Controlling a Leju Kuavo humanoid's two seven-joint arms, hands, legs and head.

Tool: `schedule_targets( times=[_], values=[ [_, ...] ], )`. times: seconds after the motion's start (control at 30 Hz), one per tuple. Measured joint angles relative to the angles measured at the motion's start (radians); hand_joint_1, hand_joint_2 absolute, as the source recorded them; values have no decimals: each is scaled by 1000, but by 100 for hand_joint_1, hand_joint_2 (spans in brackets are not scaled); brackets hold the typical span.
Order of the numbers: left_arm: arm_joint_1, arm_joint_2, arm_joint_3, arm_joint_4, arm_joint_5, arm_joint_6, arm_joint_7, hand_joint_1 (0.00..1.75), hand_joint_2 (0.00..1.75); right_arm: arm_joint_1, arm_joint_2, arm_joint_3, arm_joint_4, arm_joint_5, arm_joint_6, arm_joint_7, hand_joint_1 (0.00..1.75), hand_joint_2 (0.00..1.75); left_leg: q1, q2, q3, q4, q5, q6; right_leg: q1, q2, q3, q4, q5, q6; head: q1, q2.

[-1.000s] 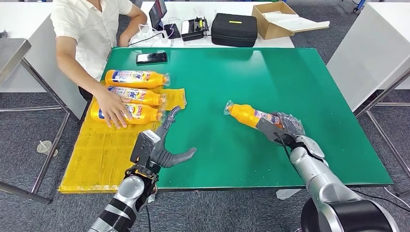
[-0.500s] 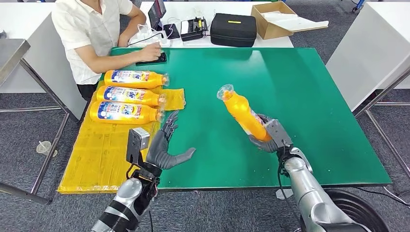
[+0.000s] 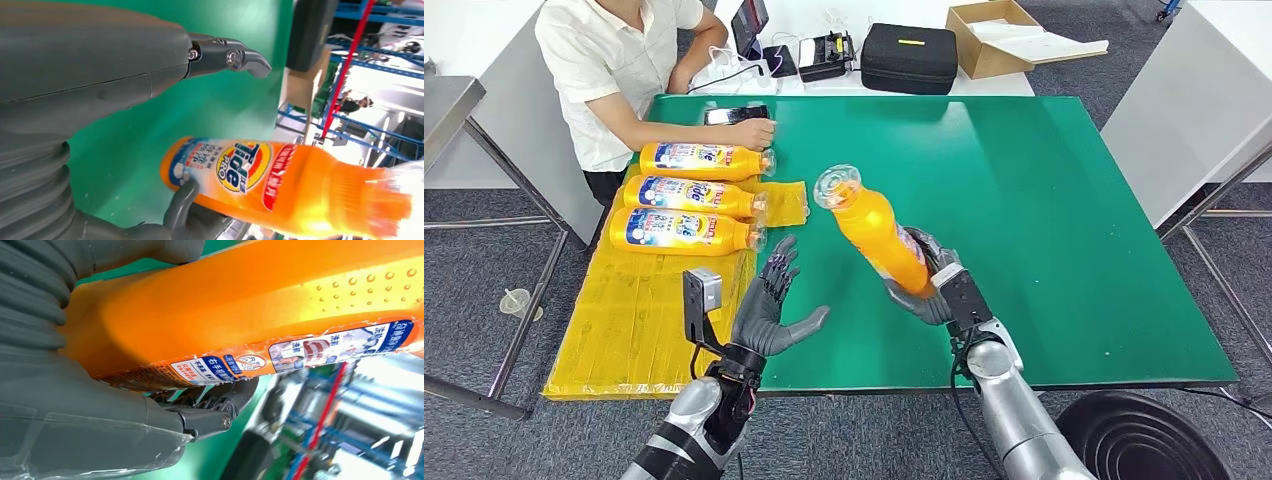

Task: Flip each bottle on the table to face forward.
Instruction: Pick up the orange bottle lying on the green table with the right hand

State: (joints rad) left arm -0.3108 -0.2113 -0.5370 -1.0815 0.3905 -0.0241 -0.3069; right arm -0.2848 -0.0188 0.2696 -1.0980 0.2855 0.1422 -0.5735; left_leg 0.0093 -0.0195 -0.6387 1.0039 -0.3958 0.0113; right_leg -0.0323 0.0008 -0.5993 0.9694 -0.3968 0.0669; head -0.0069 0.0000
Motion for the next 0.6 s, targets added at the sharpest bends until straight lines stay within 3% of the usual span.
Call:
schedule_targets(
  times=[0.23,0.6],
  values=[
    [-30,-6,-21,4,-38,21,-32,0,175,7,44,109,-61,-23,8,-4,175,175,1,0,0,0,0,0,0,0,0,0,0,0,0,0],
    [-40,-14,-30,4,-48,21,-55,0,175,11,55,166,-72,-35,12,-5,175,175,0,-1,0,0,0,0,0,0,0,0,0,0,0,0]
  ],
)
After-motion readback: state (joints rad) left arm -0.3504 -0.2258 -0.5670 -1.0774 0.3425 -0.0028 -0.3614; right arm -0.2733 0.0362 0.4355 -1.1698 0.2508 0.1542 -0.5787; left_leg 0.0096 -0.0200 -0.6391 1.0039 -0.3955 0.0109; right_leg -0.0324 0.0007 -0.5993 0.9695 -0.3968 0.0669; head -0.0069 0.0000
